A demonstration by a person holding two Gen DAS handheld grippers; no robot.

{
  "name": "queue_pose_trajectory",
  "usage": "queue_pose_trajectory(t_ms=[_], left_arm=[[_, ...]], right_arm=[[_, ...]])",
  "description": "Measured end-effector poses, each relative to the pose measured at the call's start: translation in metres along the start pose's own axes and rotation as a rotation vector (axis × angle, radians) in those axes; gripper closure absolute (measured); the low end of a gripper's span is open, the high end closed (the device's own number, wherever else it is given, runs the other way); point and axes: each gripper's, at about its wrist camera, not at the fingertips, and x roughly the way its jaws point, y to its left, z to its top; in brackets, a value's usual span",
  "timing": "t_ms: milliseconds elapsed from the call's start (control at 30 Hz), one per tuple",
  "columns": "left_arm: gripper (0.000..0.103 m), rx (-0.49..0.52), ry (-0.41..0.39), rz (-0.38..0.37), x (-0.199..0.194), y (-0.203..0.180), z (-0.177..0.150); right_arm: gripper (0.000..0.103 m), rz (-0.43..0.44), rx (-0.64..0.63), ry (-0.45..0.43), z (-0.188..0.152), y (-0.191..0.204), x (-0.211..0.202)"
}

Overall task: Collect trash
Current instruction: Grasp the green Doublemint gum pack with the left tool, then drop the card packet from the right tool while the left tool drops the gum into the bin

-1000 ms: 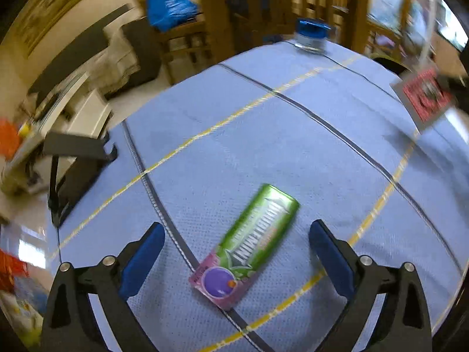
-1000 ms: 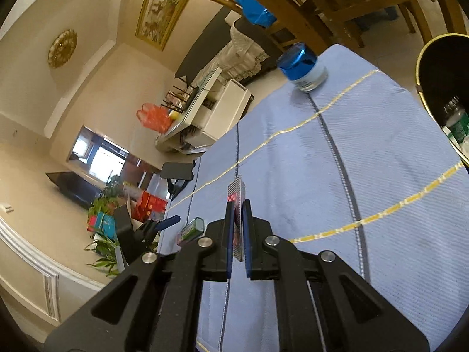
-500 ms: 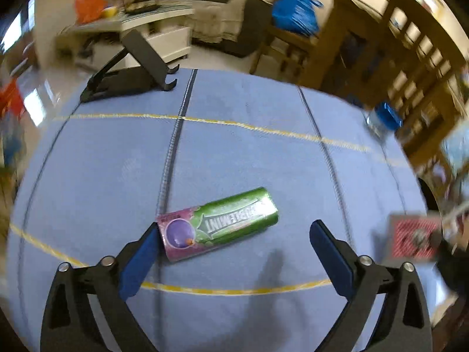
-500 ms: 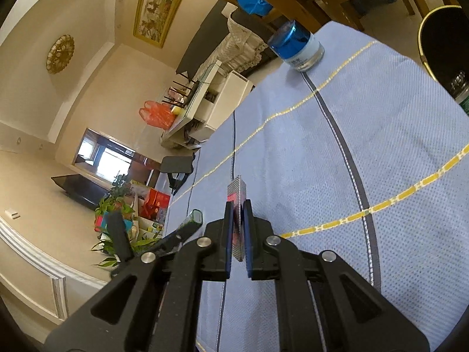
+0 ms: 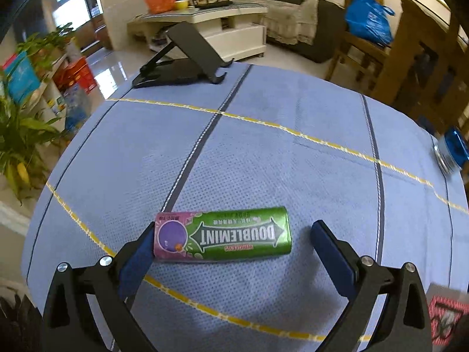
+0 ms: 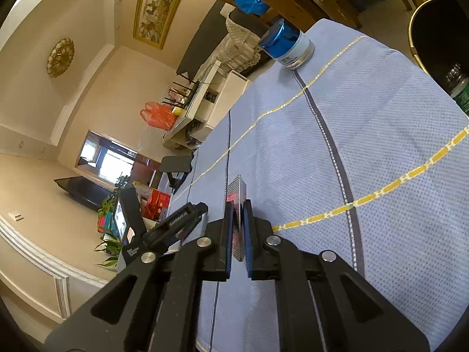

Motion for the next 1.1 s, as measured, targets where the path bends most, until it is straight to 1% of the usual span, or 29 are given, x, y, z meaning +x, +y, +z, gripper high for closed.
queue_pose_trajectory(t_ms=[67,100,133,167,200,233,300,400,533,567,667,833,900,1100], left_arm=[[0.006,-0.003,-0.008,0.003,0.001,-0.001,0.001],[0.008,0.003,-0.012,0.000,0.002,-0.001,0.001],[0.012,0.014,-0.022,-0.003,0.002,-0.001,0.002],[0.026,0.032,-0.042,0.005,-0.002,-0.001,0.001],[0.026,0.043,-0.047,-0.020,-0.006,-0.001,-0.002],[0.026,0.048,-0.047,-0.040,-0.008,0.001,-0.003],[0.026,0.059,-0.051,-0.062,-0.012,0.002,-0.007],[0.026,0.070,-0.060,-0.068,-0.017,0.004,-0.015],[0.026,0.102,-0.069,-0.067,-0.021,0.002,-0.022],[0.026,0.112,-0.081,-0.069,-0.025,0.002,-0.023],[0.026,0.142,-0.116,-0.078,-0.038,-0.005,-0.025],[0.026,0.194,-0.196,-0.102,-0.065,-0.021,-0.024],[0.026,0.209,-0.212,-0.112,-0.071,-0.026,-0.026],[0.026,0.257,-0.237,-0.136,-0.085,-0.048,-0.033]], right_arm=[[0.095,-0.003,0.003,-0.002,0.000,-0.001,-0.001],[0.095,-0.004,0.006,-0.004,0.000,-0.001,-0.002],[0.095,-0.006,0.007,-0.006,0.000,-0.001,-0.003],[0.095,-0.008,0.008,-0.009,0.000,-0.001,-0.003],[0.093,-0.008,0.009,-0.013,0.001,-0.001,-0.004],[0.093,-0.007,0.012,-0.016,0.001,-0.001,-0.005],[0.093,-0.005,0.020,-0.021,0.001,-0.002,-0.005],[0.093,-0.008,0.023,-0.021,0.001,-0.002,-0.004],[0.093,-0.021,-0.008,-0.025,0.001,0.006,-0.005],[0.094,-0.027,-0.022,-0.028,0.001,0.009,-0.006],[0.094,-0.041,-0.058,-0.037,0.002,0.018,-0.009],[0.094,-0.057,-0.089,-0.086,0.010,0.023,-0.025],[0.094,-0.075,-0.102,-0.116,0.015,0.021,-0.036],[0.097,-0.132,-0.149,-0.149,0.021,0.011,-0.051]])
